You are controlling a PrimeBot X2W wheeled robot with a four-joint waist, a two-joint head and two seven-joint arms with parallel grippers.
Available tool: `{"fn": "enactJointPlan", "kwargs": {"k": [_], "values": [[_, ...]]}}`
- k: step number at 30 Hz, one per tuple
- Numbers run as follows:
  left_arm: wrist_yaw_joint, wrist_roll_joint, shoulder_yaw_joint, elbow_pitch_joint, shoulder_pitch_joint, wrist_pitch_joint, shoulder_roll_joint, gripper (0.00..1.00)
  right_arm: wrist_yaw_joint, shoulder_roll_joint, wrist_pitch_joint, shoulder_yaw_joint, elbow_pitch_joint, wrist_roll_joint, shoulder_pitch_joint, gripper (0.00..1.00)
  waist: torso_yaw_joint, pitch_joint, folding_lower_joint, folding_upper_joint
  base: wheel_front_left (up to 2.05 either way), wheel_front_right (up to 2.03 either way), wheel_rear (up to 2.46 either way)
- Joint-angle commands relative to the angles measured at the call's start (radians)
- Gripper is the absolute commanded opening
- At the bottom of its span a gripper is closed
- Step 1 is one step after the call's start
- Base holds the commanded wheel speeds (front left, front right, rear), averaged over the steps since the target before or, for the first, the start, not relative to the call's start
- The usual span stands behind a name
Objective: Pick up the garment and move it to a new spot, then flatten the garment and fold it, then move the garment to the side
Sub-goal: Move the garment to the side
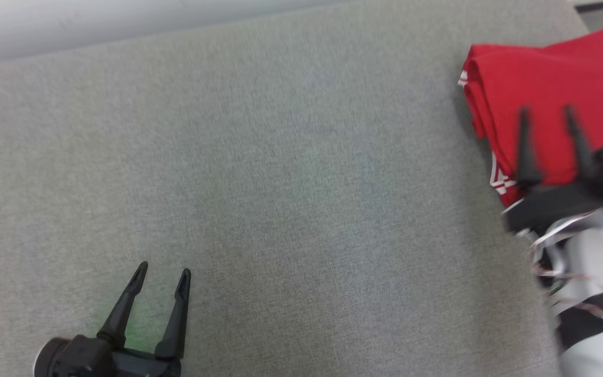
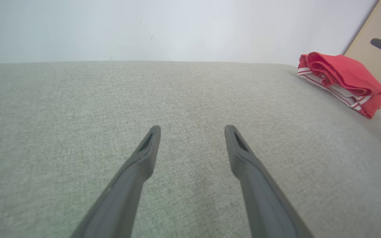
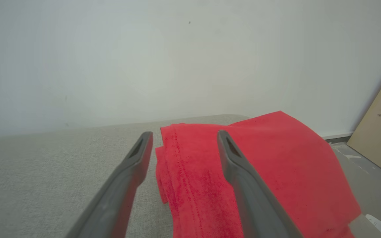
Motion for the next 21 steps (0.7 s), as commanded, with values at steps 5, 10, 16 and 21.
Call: {"fn": "enactJointPlan", "kwargs": {"k": [5,10,16,21], "values": [[0.02,-0.045,0.037,0.022,0.028,0.0,-0.037,1.0,0.0,0.039,-0.001,0.114,-0.055,0.019,0.08,1.0,0.019,-0.091,0.0,-0.0001,0.0,0.0,0.0],[0.047,-0.086,0.073,0.038,0.049,0.0,-0.065,1.0,0.0,0.071,-0.001,0.221,-0.104,0.031,0.148,1.0,0.045,-0.153,0.0,-0.0001,0.0,0.0,0.0],[0.079,-0.098,0.104,0.014,0.075,0.0,-0.082,1.0,0.0,0.081,-0.001,0.257,-0.199,0.016,0.239,1.0,0.076,-0.248,0.0,-0.0001,0.0,0.0,0.0],[0.104,-0.077,0.138,-0.058,0.125,0.0,-0.089,1.0,0.0,0.074,-0.001,0.232,-0.28,-0.015,0.336,1.0,0.087,-0.319,0.0,-0.0001,0.0,0.0,0.0]]}}
